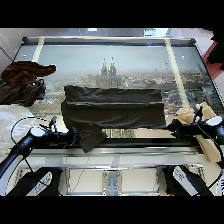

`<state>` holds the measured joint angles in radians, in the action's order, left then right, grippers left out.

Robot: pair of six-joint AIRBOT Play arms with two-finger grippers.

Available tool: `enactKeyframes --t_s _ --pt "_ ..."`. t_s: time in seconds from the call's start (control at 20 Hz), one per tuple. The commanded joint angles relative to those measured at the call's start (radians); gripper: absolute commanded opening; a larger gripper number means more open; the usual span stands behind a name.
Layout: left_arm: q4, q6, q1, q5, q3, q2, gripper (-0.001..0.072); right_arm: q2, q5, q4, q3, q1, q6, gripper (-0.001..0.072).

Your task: Fold the shirts.

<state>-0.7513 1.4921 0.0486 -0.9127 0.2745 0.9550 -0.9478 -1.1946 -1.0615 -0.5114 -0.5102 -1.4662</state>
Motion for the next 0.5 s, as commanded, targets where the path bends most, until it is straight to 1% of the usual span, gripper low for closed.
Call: enactKeyframes --t_s 0.0,0.1,0.25,0.45 --pt "0.013 -0.027 0.000 -0.002 0.001 0.000 0.0013 0.000 0.118 0.126 0.102 -0.013 -0.005 0.0488" --pt "0.027 -0.028 0.000 -0.002 0.001 0.000 0.0013 0.000 0.216 0.160 0.122 -0.013 -0.047 0.0486" --pt "0.027 -0.042 0.000 0.000 0.001 0.000 0.0013 -0.001 0.301 0.170 0.137 -0.013 -0.088 0.0486" --pt "0.036 -0.051 0.000 0.000 0.002 0.000 0.0013 -0.027 0.333 0.214 0.156 -0.011 -0.081 0.0485"
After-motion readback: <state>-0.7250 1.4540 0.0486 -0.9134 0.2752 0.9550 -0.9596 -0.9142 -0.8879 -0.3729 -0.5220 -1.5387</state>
